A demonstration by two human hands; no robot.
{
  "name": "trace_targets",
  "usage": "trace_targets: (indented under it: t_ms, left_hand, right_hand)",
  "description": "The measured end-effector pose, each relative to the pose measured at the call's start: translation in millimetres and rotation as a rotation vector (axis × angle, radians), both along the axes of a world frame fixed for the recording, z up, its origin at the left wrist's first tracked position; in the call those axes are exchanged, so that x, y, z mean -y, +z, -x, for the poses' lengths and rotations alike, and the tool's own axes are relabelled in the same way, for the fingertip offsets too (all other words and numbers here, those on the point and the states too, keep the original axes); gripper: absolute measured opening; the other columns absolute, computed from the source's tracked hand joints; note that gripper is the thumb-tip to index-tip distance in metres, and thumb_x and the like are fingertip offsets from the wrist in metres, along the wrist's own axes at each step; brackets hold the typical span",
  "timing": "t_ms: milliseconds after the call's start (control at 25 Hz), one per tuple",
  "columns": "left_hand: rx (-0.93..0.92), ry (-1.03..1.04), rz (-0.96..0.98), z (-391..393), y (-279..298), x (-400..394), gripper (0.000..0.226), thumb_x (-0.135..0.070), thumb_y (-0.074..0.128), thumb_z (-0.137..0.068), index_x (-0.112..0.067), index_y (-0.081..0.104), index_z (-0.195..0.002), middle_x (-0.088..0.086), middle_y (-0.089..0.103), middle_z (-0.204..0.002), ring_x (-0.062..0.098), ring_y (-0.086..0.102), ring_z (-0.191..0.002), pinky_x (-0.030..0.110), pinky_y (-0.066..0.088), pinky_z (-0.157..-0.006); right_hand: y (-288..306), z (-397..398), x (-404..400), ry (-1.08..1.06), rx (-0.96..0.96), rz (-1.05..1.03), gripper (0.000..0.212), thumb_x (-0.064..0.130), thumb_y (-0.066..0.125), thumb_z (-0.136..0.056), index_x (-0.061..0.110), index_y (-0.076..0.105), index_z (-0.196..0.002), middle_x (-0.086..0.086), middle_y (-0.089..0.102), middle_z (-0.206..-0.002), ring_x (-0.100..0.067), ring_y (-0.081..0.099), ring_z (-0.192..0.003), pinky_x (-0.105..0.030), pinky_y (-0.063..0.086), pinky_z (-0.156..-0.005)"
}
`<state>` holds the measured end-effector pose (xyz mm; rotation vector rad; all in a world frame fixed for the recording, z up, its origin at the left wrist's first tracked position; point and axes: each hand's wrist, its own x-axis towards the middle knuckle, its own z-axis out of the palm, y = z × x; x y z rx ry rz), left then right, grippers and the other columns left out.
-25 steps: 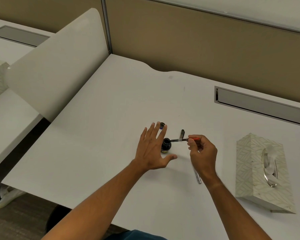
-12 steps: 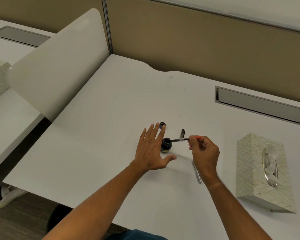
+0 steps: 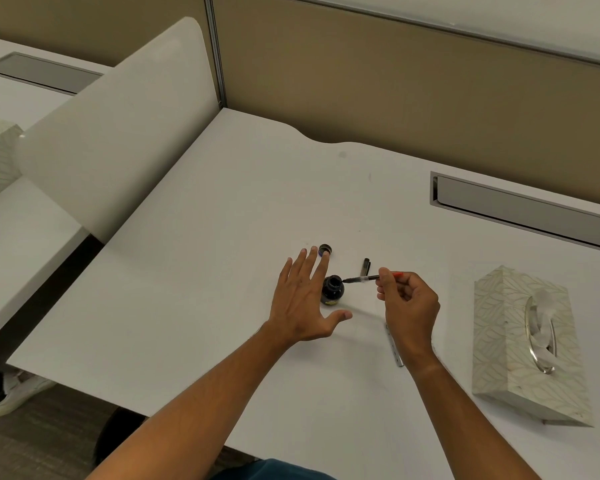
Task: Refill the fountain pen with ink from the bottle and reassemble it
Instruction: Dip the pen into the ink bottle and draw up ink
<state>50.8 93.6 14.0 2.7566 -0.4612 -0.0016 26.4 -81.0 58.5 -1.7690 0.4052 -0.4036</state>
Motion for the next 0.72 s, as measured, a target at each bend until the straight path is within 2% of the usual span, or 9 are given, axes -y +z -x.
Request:
trace_targets:
  t_ms: [240, 400, 560, 720]
  left_hand:
    - [-0.006, -0.006, 0.003, 0.6, 0.5, 1.1, 0.112, -0.08, 0.042, -0.072, -0.015, -0.002, -0.152, 0.009, -0.005, -0.16, 0.024, -0.009, -0.147, 0.045, 0.001, -0.119]
    - [-0.006, -0.008, -0.008, 0.8, -0.2, 0.3, 0.112, -0.081, 0.04, -0.072, -0.015, -0.001, -0.152, 0.009, -0.007, -0.16, 0.024, -0.01, -0.147, 0.046, 0.001, -0.119]
    - [0.0, 0.001, 0.001, 1.9, -0.4, -0.5, 0.112, -0.081, 0.04, -0.071, -0.015, -0.001, -0.152, 0.009, -0.006, -0.16, 0.025, -0.009, -0.147, 0.046, 0.0, -0.119]
    - [-0.01, -0.001, -0.012, 2.4, -1.2, 0.0, 0.112, -0.081, 0.04, -0.072, -0.015, -0.002, -0.152, 0.008, -0.007, -0.16, 0.025, -0.01, -0.147, 0.046, 0.0, -0.119]
  right_hand:
    - [5.1, -2.0, -4.2, 0.025, 0.015, 0.011, 0.016, 0.025, 0.068, -0.089, 0.009, 0.07, -0.09, -0.003, 0.072, -0.077, -0.009, 0.069, -0.067, -0.017, 0.057, -0.062]
    - [7.6, -3.3, -6.9, 0.081, 0.025, 0.091, 0.01, 0.024, 0.067, -0.09, 0.015, 0.069, -0.087, 0.005, 0.071, -0.074, -0.011, 0.069, -0.068, -0.025, 0.058, -0.065]
    - [5.7, -1.2, -5.5, 0.055, 0.032, 0.1, 0.01, 0.023, 0.067, -0.09, 0.013, 0.069, -0.087, 0.003, 0.071, -0.075, -0.018, 0.07, -0.071, -0.032, 0.059, -0.069]
    - [2.6, 4.0, -4.5, 0.084, 0.027, 0.091, 0.009, 0.021, 0.067, -0.09, 0.012, 0.07, -0.091, -0.001, 0.072, -0.079, -0.019, 0.07, -0.073, -0.033, 0.061, -0.071]
